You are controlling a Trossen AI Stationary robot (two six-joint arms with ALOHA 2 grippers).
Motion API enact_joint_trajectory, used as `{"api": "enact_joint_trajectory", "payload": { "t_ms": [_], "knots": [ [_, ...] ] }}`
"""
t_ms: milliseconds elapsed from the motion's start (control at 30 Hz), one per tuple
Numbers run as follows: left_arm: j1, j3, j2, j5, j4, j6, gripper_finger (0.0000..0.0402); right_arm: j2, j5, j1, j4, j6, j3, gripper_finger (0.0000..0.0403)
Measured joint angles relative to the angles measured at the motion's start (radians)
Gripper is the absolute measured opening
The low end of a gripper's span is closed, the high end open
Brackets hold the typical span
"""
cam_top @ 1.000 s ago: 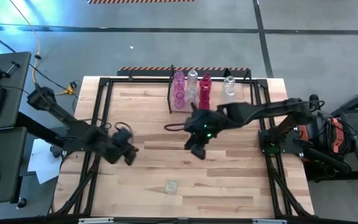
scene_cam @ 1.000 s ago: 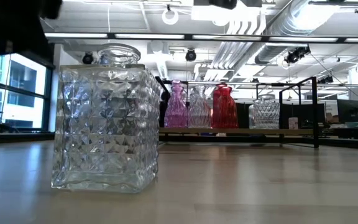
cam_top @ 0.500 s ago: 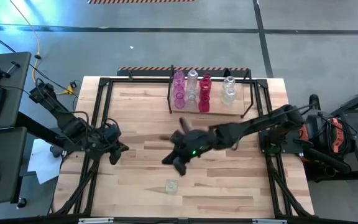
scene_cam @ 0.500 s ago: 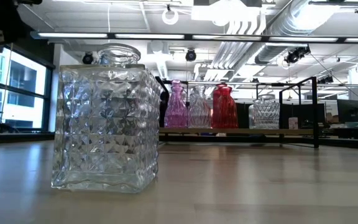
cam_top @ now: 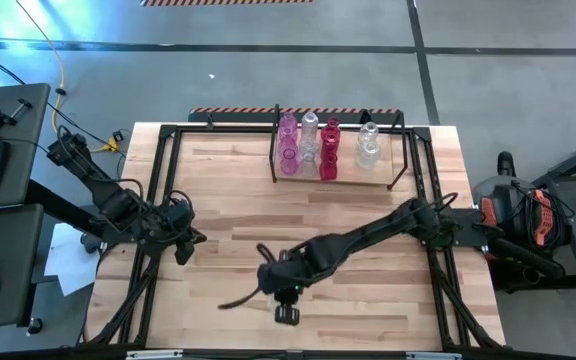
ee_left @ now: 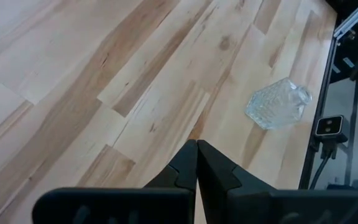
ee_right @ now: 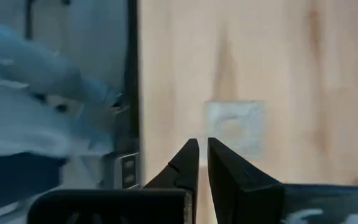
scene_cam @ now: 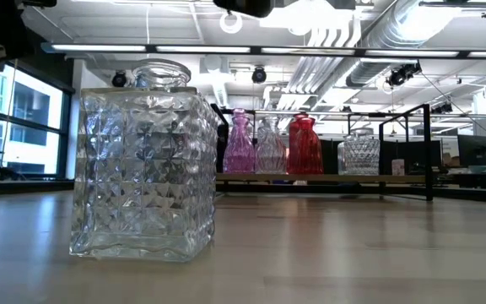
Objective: Sort vases onto shelf
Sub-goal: Align the transparent vase with the other transparent vase on the shelf
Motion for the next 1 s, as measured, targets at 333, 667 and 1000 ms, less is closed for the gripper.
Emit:
{"api": "enact_joint_trajectory", "payload": {
  "t_ms": [333, 667, 1000],
  "knots": [
    [0.000, 0.000, 0.000, 0.002, 0.000, 0.020, 0.0001, 0.033, -0.023, -0.016, -0.028, 0.115, 0.018, 0.0016],
    [0.000, 0.000, 0.000, -0.025, 0.000, 0.034, 0.0001, 0.035, 0.009, -0.028, -0.005, 0.101, -0.033, 0.0079],
    [0.000, 0.000, 0.000, -0.028, 0.000, 0.052, 0.0001, 0.035, 0.008, -0.026, 0.045, 0.112, -0.097, 0.0177]
  ]
}}
